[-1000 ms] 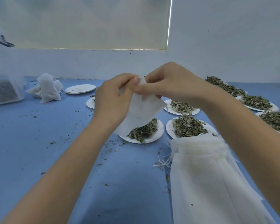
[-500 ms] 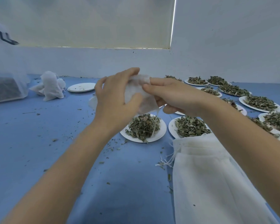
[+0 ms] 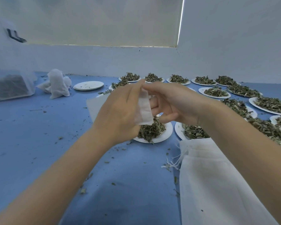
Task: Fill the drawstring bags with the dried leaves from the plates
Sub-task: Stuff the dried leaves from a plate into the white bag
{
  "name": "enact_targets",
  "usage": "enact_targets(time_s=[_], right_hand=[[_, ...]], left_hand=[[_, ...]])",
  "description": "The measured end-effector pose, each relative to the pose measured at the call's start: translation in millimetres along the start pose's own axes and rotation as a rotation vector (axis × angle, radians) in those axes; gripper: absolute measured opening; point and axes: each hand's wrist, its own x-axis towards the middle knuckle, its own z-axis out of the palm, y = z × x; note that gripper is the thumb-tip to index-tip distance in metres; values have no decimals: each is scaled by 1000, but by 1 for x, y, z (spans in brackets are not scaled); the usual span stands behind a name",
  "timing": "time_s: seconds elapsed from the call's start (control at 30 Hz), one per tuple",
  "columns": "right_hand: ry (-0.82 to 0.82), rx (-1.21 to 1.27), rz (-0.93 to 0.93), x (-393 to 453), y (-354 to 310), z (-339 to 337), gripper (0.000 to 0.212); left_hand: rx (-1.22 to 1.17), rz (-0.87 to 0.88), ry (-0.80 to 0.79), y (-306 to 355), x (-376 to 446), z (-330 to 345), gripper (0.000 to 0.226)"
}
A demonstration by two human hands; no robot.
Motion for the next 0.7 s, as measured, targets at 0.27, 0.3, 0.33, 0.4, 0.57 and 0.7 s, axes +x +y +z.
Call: enact_targets(time_s=[0.27, 0.3, 0.33, 0.4, 0.57, 0.7], right_hand=[[419, -361, -100, 21, 15, -5, 22], [501, -470, -113, 24, 22, -7, 20], [557, -620, -111, 27, 30, -10, 19], [545, -957, -65, 32, 44, -15, 21], [386, -1220, 158, 41, 60, -32, 53], [336, -1194, 110, 51, 65, -36, 50]], left_hand=[[37, -434, -267, -36, -5, 14, 48], [24, -435, -293, -40, -5, 17, 46], [1, -438, -319, -44, -6, 21, 46], [-50, -459, -360, -50, -9, 27, 50], [-180, -439, -367, -62, -14, 42, 61], [-197, -421, -401, -73, -14, 54, 66]])
